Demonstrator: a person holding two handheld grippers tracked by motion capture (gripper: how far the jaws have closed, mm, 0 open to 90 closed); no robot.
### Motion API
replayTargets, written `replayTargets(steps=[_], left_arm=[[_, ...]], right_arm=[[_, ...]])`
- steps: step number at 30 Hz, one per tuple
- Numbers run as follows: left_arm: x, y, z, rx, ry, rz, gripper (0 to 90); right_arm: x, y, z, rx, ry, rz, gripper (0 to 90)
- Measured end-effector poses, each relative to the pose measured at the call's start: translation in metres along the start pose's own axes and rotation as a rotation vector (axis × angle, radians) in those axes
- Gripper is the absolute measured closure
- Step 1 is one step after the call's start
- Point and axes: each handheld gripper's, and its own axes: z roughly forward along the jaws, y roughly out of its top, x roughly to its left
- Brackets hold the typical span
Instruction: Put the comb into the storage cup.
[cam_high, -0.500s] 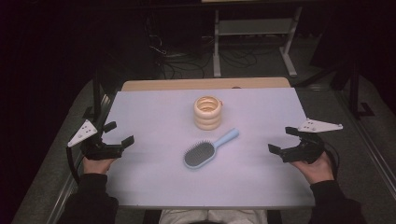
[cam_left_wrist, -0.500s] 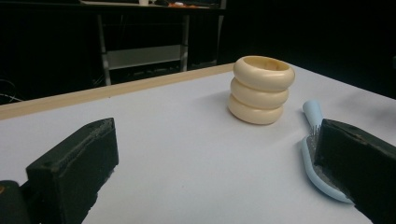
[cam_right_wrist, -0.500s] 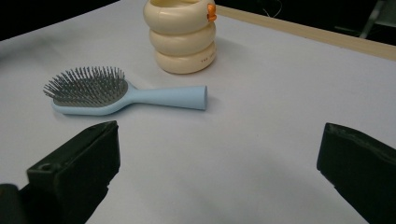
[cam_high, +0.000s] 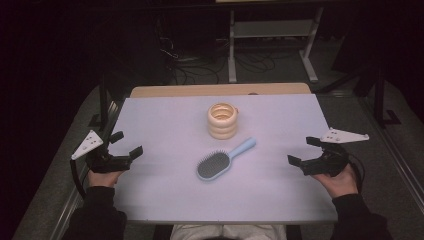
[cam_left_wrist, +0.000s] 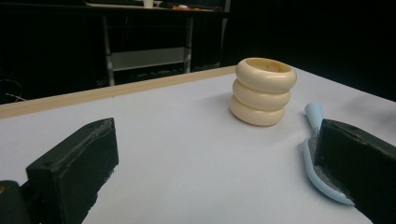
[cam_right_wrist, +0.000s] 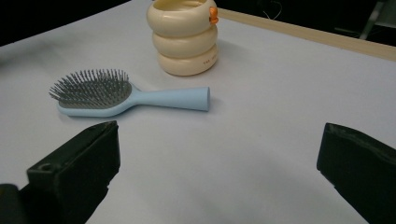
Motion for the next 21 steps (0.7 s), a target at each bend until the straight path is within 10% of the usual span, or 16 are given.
replayTargets(steps=[21], left_arm=[[-0.003, -0.002, -0.001, -0.003, 0.010, -0.008, 0.0]], right_arm=[[0.008, 0.024, 0.011, 0.060, 0.036, -0.067, 0.0]])
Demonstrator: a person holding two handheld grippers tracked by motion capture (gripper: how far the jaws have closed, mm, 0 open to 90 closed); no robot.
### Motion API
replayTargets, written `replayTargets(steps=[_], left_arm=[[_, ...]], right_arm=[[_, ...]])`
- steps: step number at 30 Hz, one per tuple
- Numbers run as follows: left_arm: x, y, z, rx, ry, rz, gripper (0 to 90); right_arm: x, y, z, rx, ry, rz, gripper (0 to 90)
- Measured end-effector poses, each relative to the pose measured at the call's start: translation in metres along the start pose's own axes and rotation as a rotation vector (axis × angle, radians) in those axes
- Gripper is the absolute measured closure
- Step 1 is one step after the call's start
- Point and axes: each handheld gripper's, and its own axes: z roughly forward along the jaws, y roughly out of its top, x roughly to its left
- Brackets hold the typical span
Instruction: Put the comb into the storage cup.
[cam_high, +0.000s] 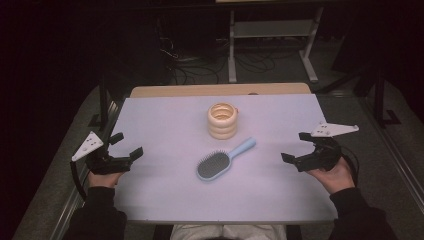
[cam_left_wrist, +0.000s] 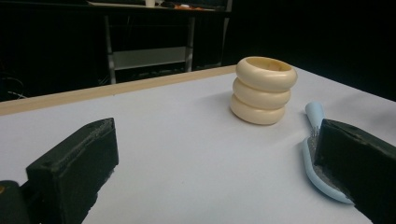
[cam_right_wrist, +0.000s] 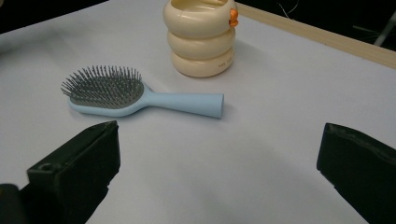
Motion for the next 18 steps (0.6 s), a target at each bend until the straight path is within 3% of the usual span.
replayTargets(steps=[18], left_arm=[[0.000, 0.000, 0.002, 0.006, -0.001, 0.008, 0.0]], right_arm=[[-0.005, 0.027, -0.006, 0.013, 0.019, -0.034, 0.0]])
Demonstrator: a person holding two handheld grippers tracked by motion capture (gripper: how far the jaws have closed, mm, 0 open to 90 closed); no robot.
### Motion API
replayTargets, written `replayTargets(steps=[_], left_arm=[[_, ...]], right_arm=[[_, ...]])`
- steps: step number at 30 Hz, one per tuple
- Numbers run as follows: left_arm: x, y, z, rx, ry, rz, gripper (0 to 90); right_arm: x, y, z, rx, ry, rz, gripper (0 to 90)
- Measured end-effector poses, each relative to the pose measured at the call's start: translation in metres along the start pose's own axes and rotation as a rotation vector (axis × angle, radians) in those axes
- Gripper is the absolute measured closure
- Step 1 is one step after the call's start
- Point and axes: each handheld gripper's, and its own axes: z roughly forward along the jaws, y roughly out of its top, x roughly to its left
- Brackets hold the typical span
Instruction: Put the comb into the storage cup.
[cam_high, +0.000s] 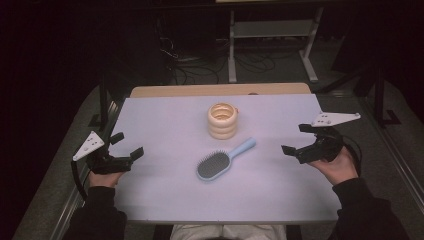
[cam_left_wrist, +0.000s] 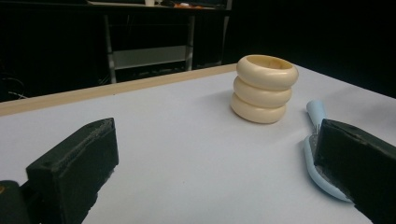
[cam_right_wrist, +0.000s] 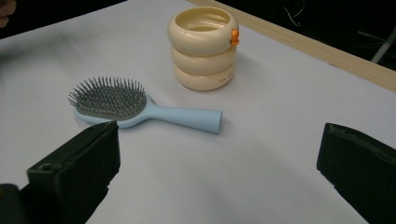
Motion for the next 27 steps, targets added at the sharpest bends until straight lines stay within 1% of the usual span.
replayTargets(steps=[3, 7, 8, 9, 11, 16, 20, 24, 27], left_arm=[[0.000, 0.000, 0.000, 0.001, -0.002, -0.001, 0.0], [0.000, 0.000, 0.001, 0.008, -0.004, -0.003, 0.0], [0.000, 0.000, 0.001, 0.008, -0.004, -0.003, 0.0], [0.000, 0.000, 0.001, 0.010, -0.004, -0.002, 0.0], [0.000, 0.000, 0.001, 0.009, -0.002, 0.003, 0.0], [0.000, 0.000, 0.001, 0.014, 0.000, 0.008, 0.0], [0.000, 0.000, 0.001, 0.007, 0.001, 0.005, 0.0], [0.000, 0.000, 0.001, 0.006, -0.001, 0.005, 0.0], [0.000, 0.000, 0.001, 0.013, 0.000, 0.013, 0.0]], right_arm=[[0.000, 0.003, 0.001, 0.002, 0.005, -0.003, 0.0], [0.000, 0.013, 0.002, 0.006, 0.011, -0.016, 0.0], [0.000, 0.013, 0.002, 0.006, 0.011, -0.016, 0.0], [0.001, 0.017, 0.003, 0.004, 0.013, -0.026, 0.0], [0.001, 0.021, 0.005, 0.004, 0.018, -0.029, 0.0], [0.002, 0.030, 0.013, 0.023, 0.027, -0.040, 0.0], [0.003, 0.036, 0.020, 0.033, 0.041, -0.052, 0.0], [0.003, 0.040, 0.026, 0.039, 0.048, -0.057, 0.0], [0.003, 0.043, 0.032, 0.044, 0.053, -0.059, 0.0]])
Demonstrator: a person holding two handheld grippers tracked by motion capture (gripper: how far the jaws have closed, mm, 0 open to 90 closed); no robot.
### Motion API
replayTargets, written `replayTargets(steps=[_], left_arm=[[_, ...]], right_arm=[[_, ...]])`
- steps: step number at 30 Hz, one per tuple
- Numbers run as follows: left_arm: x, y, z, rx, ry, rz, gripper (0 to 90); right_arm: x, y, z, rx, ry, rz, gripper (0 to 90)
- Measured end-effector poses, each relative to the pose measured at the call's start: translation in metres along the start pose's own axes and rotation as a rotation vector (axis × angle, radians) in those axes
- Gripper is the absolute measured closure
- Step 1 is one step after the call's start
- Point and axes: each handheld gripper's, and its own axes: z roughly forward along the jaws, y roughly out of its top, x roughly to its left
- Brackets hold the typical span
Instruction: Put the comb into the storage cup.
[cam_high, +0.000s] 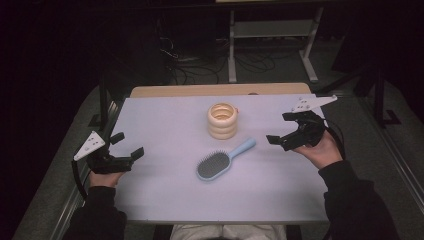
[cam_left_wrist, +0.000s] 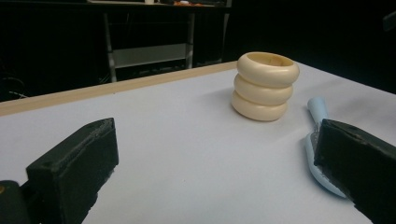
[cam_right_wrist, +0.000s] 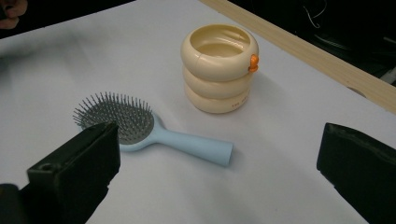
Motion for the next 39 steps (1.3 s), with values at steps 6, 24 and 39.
replayTargets(steps=[6, 24, 39], left_arm=[[0.000, 0.000, 0.000, -0.006, -0.013, -0.003, 0.0], [0.001, 0.000, 0.000, -0.014, -0.019, 0.003, 0.0], [0.002, 0.001, -0.001, -0.024, -0.018, -0.010, 0.0]], right_arm=[[-0.004, 0.007, 0.010, 0.005, 0.005, -0.007, 0.0], [-0.014, 0.010, 0.052, 0.046, 0.031, -0.007, 0.0], [-0.029, 0.009, 0.076, 0.087, 0.023, 0.021, 0.0]])
